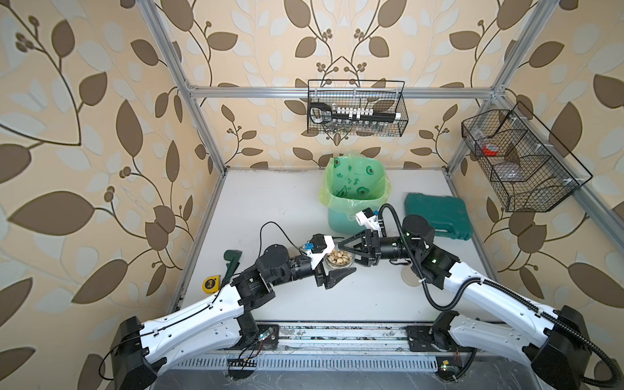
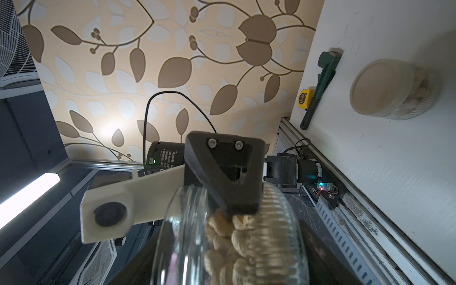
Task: Empty moldy peanuts from jars
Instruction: Pour the moldy peanuts from the jar into the trash bin.
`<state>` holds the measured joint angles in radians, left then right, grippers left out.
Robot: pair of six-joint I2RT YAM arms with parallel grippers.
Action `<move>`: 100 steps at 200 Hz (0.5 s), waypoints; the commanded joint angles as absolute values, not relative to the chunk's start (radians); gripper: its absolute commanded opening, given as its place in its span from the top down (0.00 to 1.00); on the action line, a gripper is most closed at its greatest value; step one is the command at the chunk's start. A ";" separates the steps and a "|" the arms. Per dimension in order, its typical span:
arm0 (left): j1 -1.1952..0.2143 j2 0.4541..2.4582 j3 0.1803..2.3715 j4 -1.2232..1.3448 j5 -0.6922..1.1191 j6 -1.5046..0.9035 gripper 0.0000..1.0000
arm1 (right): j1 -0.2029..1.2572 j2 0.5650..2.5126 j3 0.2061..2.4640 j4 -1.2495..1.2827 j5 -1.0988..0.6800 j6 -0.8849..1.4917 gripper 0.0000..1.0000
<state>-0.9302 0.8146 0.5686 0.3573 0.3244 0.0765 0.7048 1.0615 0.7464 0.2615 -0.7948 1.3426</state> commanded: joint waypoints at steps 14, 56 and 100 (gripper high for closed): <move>-0.935 0.824 0.586 0.402 0.279 0.042 0.01 | 0.699 1.033 0.756 0.310 -0.768 1.318 1.00; -0.936 0.797 0.580 0.388 0.279 0.037 0.01 | 0.620 1.001 0.728 0.310 -0.770 1.322 1.00; -0.936 0.756 0.565 0.376 0.264 0.030 0.01 | 0.531 0.990 0.750 0.225 -0.756 1.247 1.00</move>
